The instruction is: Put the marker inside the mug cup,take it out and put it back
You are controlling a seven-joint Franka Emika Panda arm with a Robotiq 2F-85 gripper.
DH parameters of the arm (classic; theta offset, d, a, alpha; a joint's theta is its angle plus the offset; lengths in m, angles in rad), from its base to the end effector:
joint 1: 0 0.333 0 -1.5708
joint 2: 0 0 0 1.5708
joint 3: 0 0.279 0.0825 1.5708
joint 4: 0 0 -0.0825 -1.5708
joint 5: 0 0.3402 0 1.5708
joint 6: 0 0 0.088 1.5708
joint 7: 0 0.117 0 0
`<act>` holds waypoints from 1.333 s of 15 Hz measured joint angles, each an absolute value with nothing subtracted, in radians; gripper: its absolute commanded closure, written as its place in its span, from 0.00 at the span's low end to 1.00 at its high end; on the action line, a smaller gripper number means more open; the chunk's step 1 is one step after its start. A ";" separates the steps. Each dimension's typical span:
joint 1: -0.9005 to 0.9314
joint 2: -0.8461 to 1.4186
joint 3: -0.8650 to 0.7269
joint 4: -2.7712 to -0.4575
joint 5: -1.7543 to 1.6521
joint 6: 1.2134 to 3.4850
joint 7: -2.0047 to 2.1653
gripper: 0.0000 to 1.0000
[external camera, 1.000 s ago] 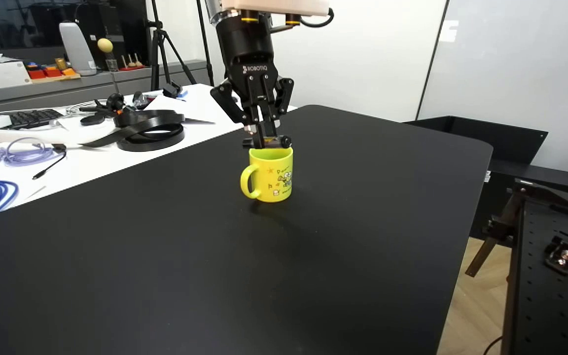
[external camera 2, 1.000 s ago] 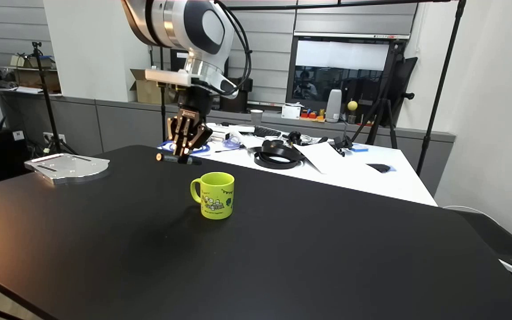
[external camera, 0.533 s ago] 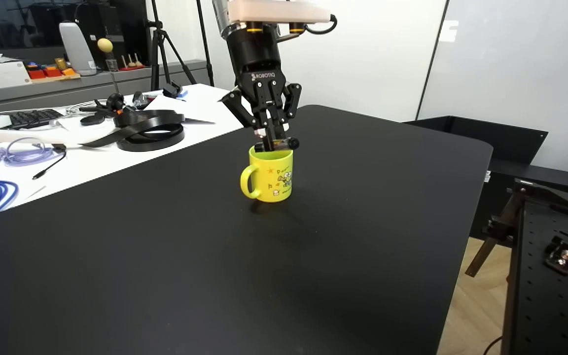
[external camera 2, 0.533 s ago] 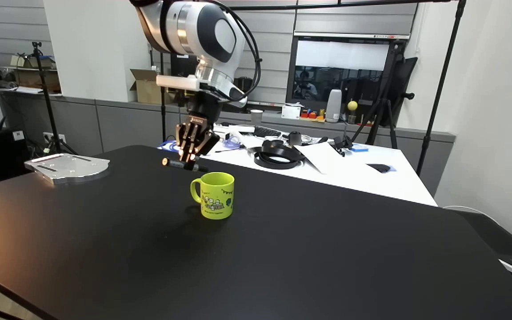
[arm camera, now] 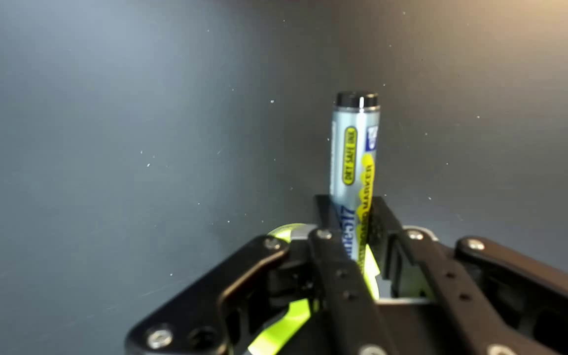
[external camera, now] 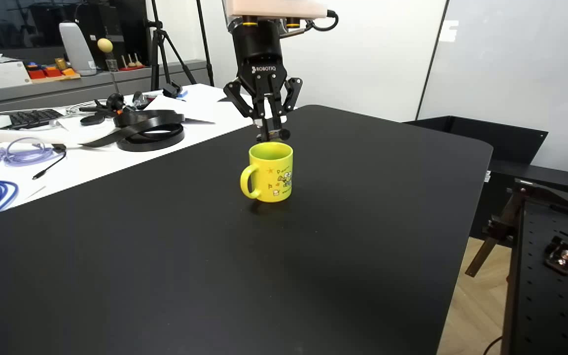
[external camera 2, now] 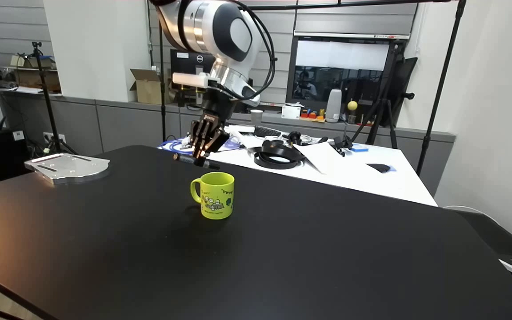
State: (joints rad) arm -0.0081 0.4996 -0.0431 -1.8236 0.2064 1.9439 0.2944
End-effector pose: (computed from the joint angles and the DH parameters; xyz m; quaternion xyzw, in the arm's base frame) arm 0.5504 -0.0117 0.2259 -0.9540 0.2216 0.1949 0.0533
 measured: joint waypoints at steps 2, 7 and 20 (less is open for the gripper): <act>-0.014 0.517 -0.048 -1.809 0.236 1.944 0.318 0.95; -0.025 0.570 -0.051 -1.777 0.296 1.943 0.369 0.95; -0.080 0.586 -0.078 -1.759 0.481 1.945 0.488 0.95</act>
State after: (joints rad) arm -0.0797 0.5863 -0.0777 -1.7588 0.4815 1.9453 0.4875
